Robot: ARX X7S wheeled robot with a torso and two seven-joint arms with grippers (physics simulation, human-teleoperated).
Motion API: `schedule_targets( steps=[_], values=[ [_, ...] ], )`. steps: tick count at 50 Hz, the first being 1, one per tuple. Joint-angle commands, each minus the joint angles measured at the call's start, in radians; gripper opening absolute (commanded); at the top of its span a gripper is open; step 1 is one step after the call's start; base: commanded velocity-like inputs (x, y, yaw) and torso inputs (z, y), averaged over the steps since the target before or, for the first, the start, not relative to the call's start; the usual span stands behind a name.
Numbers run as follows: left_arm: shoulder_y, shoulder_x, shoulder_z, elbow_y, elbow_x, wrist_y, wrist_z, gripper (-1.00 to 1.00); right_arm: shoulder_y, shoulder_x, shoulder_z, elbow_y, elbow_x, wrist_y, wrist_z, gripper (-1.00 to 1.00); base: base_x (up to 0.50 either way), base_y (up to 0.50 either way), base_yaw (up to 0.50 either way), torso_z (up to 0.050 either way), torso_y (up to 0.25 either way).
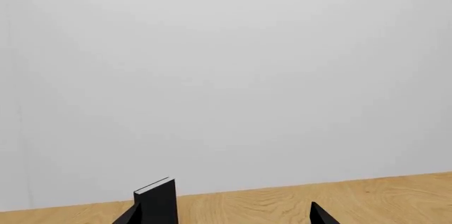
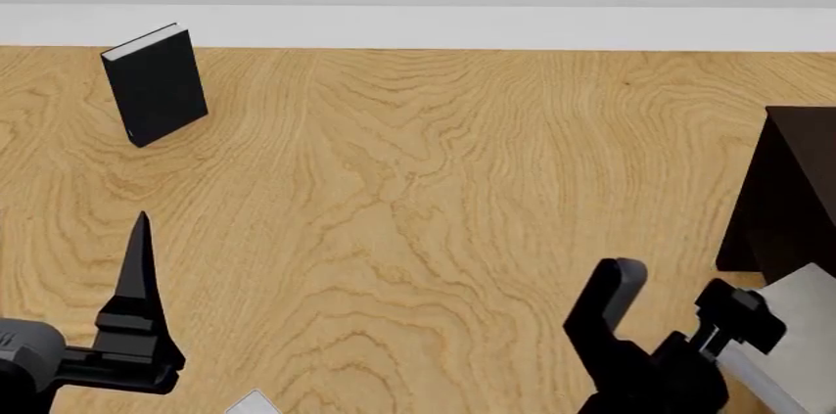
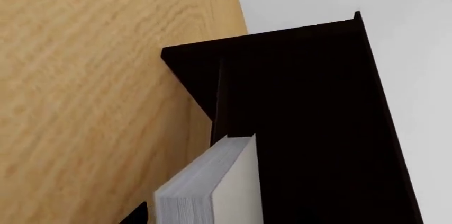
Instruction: Pick up the book on the right and place it on the cabinet shelf.
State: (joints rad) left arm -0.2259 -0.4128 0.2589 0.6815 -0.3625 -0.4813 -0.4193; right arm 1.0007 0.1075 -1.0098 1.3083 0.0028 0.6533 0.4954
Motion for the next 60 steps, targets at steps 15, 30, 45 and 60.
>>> schedule_targets(
  steps=[15, 30, 45, 60],
  values=[
    [-0.006, -0.004, 0.009, 0.006, -0.001, -0.005, -0.01, 1.0, -0.002, -0.008, -0.026, 0.0, -0.008, -0.11, -0.018, 1.0, 0.0, 0.0, 0.0, 0.0, 0.0],
    [-0.004, -0.007, 0.009, 0.011, -0.005, -0.004, -0.014, 1.0, -0.014, 0.009, -0.004, -0.003, 0.015, -0.211, -0.032, 1.0, 0.0, 0.0, 0.0, 0.0, 0.0],
    [-0.007, -0.009, 0.013, 0.012, -0.014, -0.013, -0.016, 1.0, -0.058, 0.079, 0.018, -0.178, 0.037, -0.149, -0.038, 1.0, 0.0, 0.0, 0.0, 0.0, 0.0],
    [0.053, 0.351, -0.211, 0.052, 0.365, -0.124, 0.432, 1.0, -0.098, 0.039, 0.334, -0.165, -0.309, -0.17, -0.126, 1.0, 0.0, 0.0, 0.0, 0.0, 0.0]
  ],
)
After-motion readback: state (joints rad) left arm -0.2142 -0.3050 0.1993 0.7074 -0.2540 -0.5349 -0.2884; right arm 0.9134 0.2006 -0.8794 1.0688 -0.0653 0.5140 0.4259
